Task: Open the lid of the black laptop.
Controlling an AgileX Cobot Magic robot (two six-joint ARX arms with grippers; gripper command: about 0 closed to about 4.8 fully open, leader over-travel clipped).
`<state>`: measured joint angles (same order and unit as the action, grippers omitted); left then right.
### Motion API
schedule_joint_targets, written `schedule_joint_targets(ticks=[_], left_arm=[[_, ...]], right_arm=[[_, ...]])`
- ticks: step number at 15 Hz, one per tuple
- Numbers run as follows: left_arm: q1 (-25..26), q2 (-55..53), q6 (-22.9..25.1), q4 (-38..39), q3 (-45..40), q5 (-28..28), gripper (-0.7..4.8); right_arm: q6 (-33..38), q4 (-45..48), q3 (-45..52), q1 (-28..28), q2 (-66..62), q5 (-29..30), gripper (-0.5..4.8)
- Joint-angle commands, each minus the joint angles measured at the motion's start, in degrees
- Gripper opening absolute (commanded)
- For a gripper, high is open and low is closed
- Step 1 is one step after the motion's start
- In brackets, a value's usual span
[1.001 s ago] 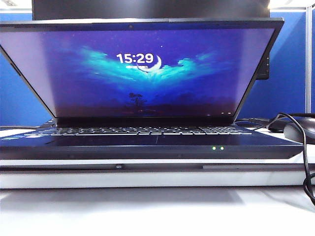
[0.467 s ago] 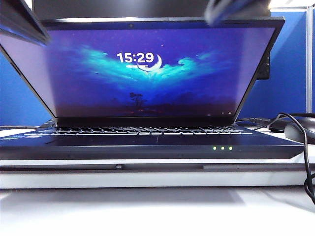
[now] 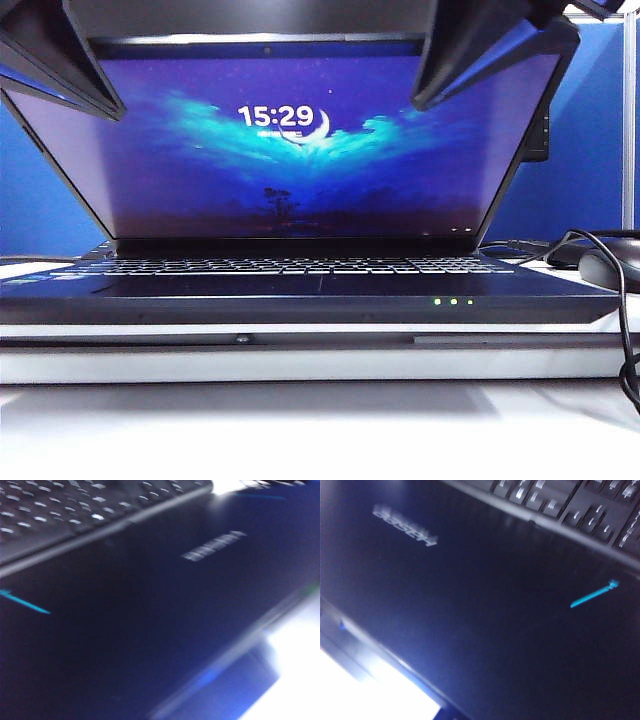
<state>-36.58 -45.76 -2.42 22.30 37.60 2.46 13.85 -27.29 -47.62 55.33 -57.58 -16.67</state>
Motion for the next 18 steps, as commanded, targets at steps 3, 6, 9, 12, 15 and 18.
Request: schedule_joint_targets(ticks=[3, 6, 9, 12, 15, 18], left_arm=[[0.02, 0.02, -1.4, -4.11, 0.02, -4.48, -0.05], [0.04, -0.02, -2.51, -7.63, 0.02, -8.74, -0.05], [0.04, -0.07, -2.01, -12.37, 0.0, -12.41, -0.05], [0.04, -0.07, -1.01, -16.46, 0.02, -12.98, -0.05], [0.04, -0.17, -0.57, -19.45, 0.02, -14.47, -0.05], [0.04, -0.92, 0.52, -23.58, 0.02, -15.65, -0.05]], right_arm=[[0.09, 2.82, -0.26, -0.87, 0.02, -2.95, -0.04], [0.04, 5.84, -0.24, -2.99, -0.35, -4.22, -0.04], [-0.22, 9.9, -0.24, -5.75, -2.25, -3.89, -0.04], [-0.39, 13.51, -0.26, -6.23, -2.82, -3.82, -0.04], [-0.59, 15.41, -0.28, -7.06, -2.82, -3.76, -0.04], [-1.6, 17.33, -0.48, -7.8, -2.8, -3.74, -0.04]])
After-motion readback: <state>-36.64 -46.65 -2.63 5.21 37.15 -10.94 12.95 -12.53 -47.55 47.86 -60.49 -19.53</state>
